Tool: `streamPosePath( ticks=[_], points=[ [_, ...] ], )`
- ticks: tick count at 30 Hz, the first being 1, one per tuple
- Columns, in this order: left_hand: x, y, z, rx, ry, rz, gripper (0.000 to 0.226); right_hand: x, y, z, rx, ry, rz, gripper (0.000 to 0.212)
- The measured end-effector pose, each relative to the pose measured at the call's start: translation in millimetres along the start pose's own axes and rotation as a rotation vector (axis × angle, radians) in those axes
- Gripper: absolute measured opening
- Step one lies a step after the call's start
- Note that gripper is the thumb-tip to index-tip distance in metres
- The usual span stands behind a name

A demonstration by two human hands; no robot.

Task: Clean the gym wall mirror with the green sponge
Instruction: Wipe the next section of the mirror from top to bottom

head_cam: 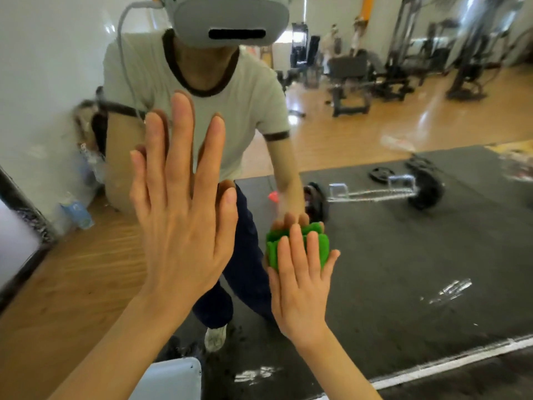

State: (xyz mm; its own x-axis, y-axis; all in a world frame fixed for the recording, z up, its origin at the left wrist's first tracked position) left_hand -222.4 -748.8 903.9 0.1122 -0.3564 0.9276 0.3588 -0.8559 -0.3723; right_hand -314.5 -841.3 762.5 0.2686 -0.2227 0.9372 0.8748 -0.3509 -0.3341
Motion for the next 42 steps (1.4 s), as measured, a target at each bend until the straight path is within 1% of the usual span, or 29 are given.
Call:
streamPosePath(
  ticks=[2, 4, 6, 8, 9, 11, 12, 13, 14, 15, 17, 18, 19, 20, 21, 23, 24, 26, 27, 28, 30, 32, 33, 34, 36, 38, 39, 40, 42],
  points=[
    [1, 0, 0, 0.005, 0.000, 0.002, 0.059, 30, -7, 7, 0.032, 0.041, -0.051, 0.055],
    [2, -1, 0, 0.001, 0.002, 0.007, 0.060, 88, -22, 12, 0.060, 0.053, -0.143, 0.054],
    [1, -1, 0, -0.008, 0.008, 0.014, 0.060, 133, -36, 9, 0.055, 0.000, -0.195, 0.049],
    [0, -2, 0, -0.004, 0.024, 0.011, 0.060, 138, -44, -13, 0.027, -0.060, -0.227, 0.049],
    [0, -2, 1, 0.002, 0.029, 0.008, 0.060, 130, -47, -31, 0.018, -0.021, -0.245, 0.050],
    [-1, 0, 2, 0.011, 0.029, 0.005, 0.061, 105, -50, -63, 0.009, 0.204, -0.305, 0.054],
    [-1, 1, 3, 0.017, 0.027, 0.001, 0.060, 94, -48, -67, 0.025, 0.337, -0.343, 0.057],
    [-1, 2, 2, 0.024, 0.024, -0.003, 0.059, 89, -45, -60, 0.054, 0.425, -0.363, 0.060],
    [-1, 3, 2, 0.028, 0.019, -0.005, 0.058, 87, -37, -43, 0.075, 0.425, -0.351, 0.060],
    [0, 3, 1, 0.029, 0.016, -0.006, 0.058, 87, -27, -18, 0.076, 0.326, -0.298, 0.058],
    [1, 3, 1, 0.030, 0.014, -0.013, 0.056, 78, -12, 28, 0.050, 0.009, -0.160, 0.059],
    [0, 3, 1, 0.038, 0.016, -0.021, 0.055, 73, -9, 32, 0.021, -0.121, -0.112, 0.061],
    [-1, 4, 1, 0.047, 0.017, -0.022, 0.054, 68, -10, 20, -0.007, -0.200, -0.093, 0.062],
    [-1, 4, 1, 0.054, 0.016, -0.020, 0.054, 65, -16, 0, -0.030, -0.225, -0.096, 0.061],
    [-2, 5, 2, 0.056, 0.014, -0.016, 0.053, 62, -24, -24, -0.047, -0.201, -0.109, 0.059],
    [-3, 6, 2, 0.054, 0.002, -0.016, 0.052, 59, -39, -66, -0.012, -0.045, -0.147, 0.056],
    [-3, 6, 1, 0.056, -0.003, -0.027, 0.052, 58, -41, -74, 0.033, 0.046, -0.172, 0.055],
    [-1, 8, 0, 0.063, 0.003, -0.040, 0.052, 59, -37, -57, 0.122, 0.177, -0.175, 0.055],
    [-2, 8, 0, 0.067, 0.008, -0.045, 0.052, 57, -29, -38, 0.139, 0.163, -0.137, 0.056],
    [-4, 8, 0, 0.073, 0.006, -0.049, 0.052, 53, -21, -17, 0.132, 0.078, -0.086, 0.057],
    [-5, 10, 0, 0.079, -0.016, -0.030, 0.055, 41, -13, 4, 0.049, -0.205, 0.031, 0.061],
    [-6, 18, 6, 0.122, -0.058, -0.023, 0.061, 35, -16, -18, -0.035, -0.423, 0.077, 0.065],
    [-6, 22, 10, 0.122, -0.071, -0.015, 0.063, 33, -21, -38, -0.059, -0.463, 0.070, 0.064],
    [-5, 25, 13, 0.092, -0.065, 0.002, 0.063, 32, -27, -58, -0.068, -0.450, 0.055, 0.062],
    [-4, 27, 13, 0.055, -0.028, 0.013, 0.060, 25, -37, -90, -0.046, -0.326, 0.028, 0.059],
    [-7, 21, 11, 0.103, -0.029, -0.029, 0.054, 21, -37, -87, -0.003, -0.190, 0.009, 0.059],
    [-8, 20, 9, 0.119, -0.021, -0.046, 0.053, 21, -32, -73, 0.001, -0.165, 0.012, 0.061],
    [-9, 19, 7, 0.135, -0.021, -0.053, 0.056, 21, -25, -53, 0.002, -0.195, 0.028, 0.066],
    [-9, 24, 9, 0.153, -0.029, -0.039, 0.061, 20, -11, -14, -0.002, -0.335, 0.082, 0.073]
  ],
)
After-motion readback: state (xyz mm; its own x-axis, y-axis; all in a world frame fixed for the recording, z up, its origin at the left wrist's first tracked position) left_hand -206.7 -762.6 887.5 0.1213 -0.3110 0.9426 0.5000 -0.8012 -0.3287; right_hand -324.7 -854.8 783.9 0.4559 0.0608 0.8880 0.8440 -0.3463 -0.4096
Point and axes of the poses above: each hand's wrist, its own x-axis towards the middle knuckle, its own y-axis out of the palm, z = x × y, the point moved 5 cm from there along x, towards the middle knuckle, and after that the axes turned 4 degrees about x, right-handed, at the moved point
